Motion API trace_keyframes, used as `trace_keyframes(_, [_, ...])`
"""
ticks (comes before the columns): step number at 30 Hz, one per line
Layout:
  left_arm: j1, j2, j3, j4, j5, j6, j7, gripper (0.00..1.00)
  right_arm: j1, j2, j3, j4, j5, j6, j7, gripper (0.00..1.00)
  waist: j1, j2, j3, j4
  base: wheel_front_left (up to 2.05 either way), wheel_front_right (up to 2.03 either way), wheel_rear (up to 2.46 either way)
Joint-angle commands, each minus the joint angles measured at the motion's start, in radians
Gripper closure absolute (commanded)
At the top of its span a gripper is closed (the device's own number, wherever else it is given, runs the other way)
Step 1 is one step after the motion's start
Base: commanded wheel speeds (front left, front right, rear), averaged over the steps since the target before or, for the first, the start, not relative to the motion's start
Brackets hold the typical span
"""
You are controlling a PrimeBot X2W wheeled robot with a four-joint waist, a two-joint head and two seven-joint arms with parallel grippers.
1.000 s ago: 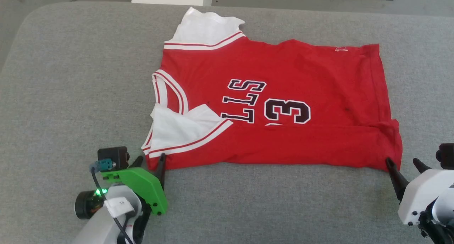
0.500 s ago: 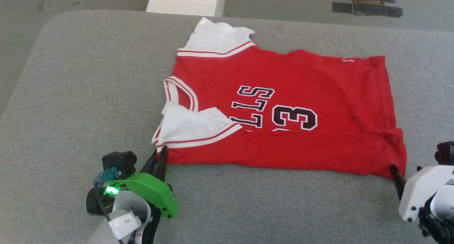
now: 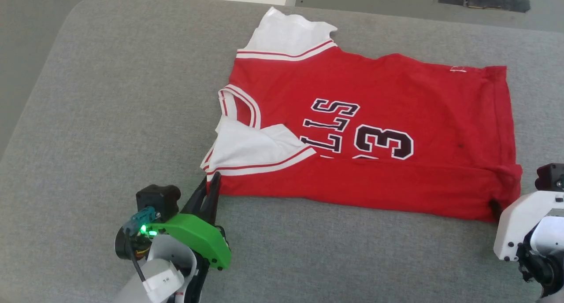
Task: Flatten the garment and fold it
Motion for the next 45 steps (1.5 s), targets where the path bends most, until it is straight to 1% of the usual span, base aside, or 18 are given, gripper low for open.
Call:
trace_keyframes(1, [-0.007, 0.002, 0.001, 0.005, 0.006, 0.003, 0.004, 1.00, 0.024, 0.022, 0.024, 0.064, 0.011, -0.001, 0.017, 1.00, 0.0000, 0.0000, -0.001, 0.003, 0.00, 0.00, 0.00])
trace_keyframes(6, [0.008, 0.016, 0.000, 0.029, -0.002, -0.003, 0.011, 1.00, 0.035, -0.016, 0.004, 0.057, 0.011, -0.001, -0.006, 1.00, 0.0000, 0.0000, -0.045, -0.007, 0.00, 0.00, 0.00])
trace_keyframes(10, [0.031, 0.038, -0.001, 0.035, -0.012, -0.009, 0.027, 1.00, 0.055, -0.044, -0.009, 0.017, 0.042, -0.001, 0.006, 1.00, 0.0000, 0.0000, -0.097, -0.020, 0.00, 0.00, 0.00])
trace_keyframes(13, [0.059, 0.057, 0.000, 0.021, -0.025, -0.010, 0.043, 1.00, 0.086, -0.072, -0.009, -0.039, 0.079, -0.001, 0.044, 1.00, 0.0000, 0.0000, -0.130, -0.029, 0.00, 0.00, 0.00])
trace_keyframes(18, [0.127, 0.090, -0.026, -0.020, -0.053, -0.012, 0.122, 1.00, 0.179, -0.106, -0.022, -0.144, 0.114, -0.001, 0.136, 1.00, 0.0000, 0.0000, -0.156, -0.038, 0.00, 0.00, 0.00])
trace_keyframes(20, [0.155, 0.102, -0.041, -0.036, -0.064, -0.009, 0.160, 1.00, 0.221, -0.106, -0.029, -0.181, 0.124, -0.001, 0.169, 1.00, 0.0000, 0.0000, -0.158, -0.039, 0.00, 0.00, 0.00])
trace_keyframes(23, [0.189, 0.109, -0.054, -0.052, -0.080, -0.002, 0.196, 1.00, 0.261, -0.083, -0.053, -0.214, 0.140, -0.001, 0.184, 1.00, 0.0000, 0.0000, -0.154, -0.038, 0.00, 0.00, 0.00])
trace_keyframes(25, [0.198, 0.109, -0.062, -0.056, -0.080, 0.000, 0.202, 1.00, 0.282, -0.070, -0.054, -0.219, 0.142, -0.001, 0.183, 1.00, 0.0000, 0.0000, -0.148, -0.036, 0.00, 0.00, 0.00])
trace_keyframes(28, [0.195, 0.092, -0.067, -0.046, -0.081, -0.009, 0.183, 1.00, 0.289, -0.050, -0.057, -0.201, 0.142, -0.001, 0.160, 1.00, 0.0000, 0.0000, -0.139, -0.032, 0.00, 0.00, 0.00])
trace_keyframes(29, [0.190, 0.088, -0.069, -0.039, -0.075, -0.012, 0.171, 0.90, 0.286, -0.048, -0.057, -0.191, 0.138, -0.001, 0.151, 1.00, 0.0000, 0.0000, -0.136, -0.031, 0.00, 0.00, 0.00])
trace_keyframes(30, [0.183, 0.082, -0.068, -0.028, -0.070, -0.015, 0.154, 0.06, 0.278, -0.045, -0.060, -0.179, 0.131, -0.001, 0.133, 0.31, 0.0000, 0.0000, -0.134, -0.031, 0.00, 0.00, 0.00])
trace_keyframes(31, [0.178, 0.077, -0.071, -0.019, -0.066, -0.022, 0.144, 0.00, 0.270, -0.044, -0.061, -0.169, 0.125, -0.001, 0.118, 0.00, 0.0000, 0.0000, -0.133, -0.031, 0.00, 0.00, 0.00])
trace_keyframes(33, [0.164, 0.071, -0.076, 0.000, -0.055, -0.038, 0.117, 0.00, 0.251, -0.047, -0.050, -0.154, 0.113, -0.001, 0.076, 0.00, 0.0000, 0.0000, -0.133, -0.032, 0.00, 0.00, 0.00])
trace_keyframes(35, [0.150, 0.065, -0.071, 0.014, -0.041, -0.045, 0.076, 0.00, 0.226, -0.046, -0.050, -0.146, 0.104, -0.001, 0.021, 0.00, 0.0000, 0.0000, -0.137, -0.034, 0.00, 0.00, 0.00])
trace_keyframes(39, [0.123, 0.059, -0.037, 0.014, -0.011, -0.050, -0.047, 0.00, 0.181, -0.052, -0.039, -0.153, 0.093, -0.001, -0.114, 0.00, 0.0000, 0.0000, -0.153, -0.040, 0.00, 0.00, 0.00])
trace_keyframes(42, [0.102, 0.055, -0.001, -0.006, 0.016, -0.062, -0.128, 0.00, 0.157, -0.072, 0.001, -0.182, 0.092, -0.001, -0.252, 0.00, 0.0000, 0.0000, -0.165, -0.046, 0.00, 0.00, 0.00])
trace_keyframes(45, [0.097, 0.040, 0.049, -0.042, 0.053, -0.070, -0.153, 0.00, 0.149, -0.087, 0.043, -0.214, 0.096, -0.001, -0.395, 0.00, 0.0000, 0.0000, -0.174, -0.053, 0.00, 0.00, 0.00])
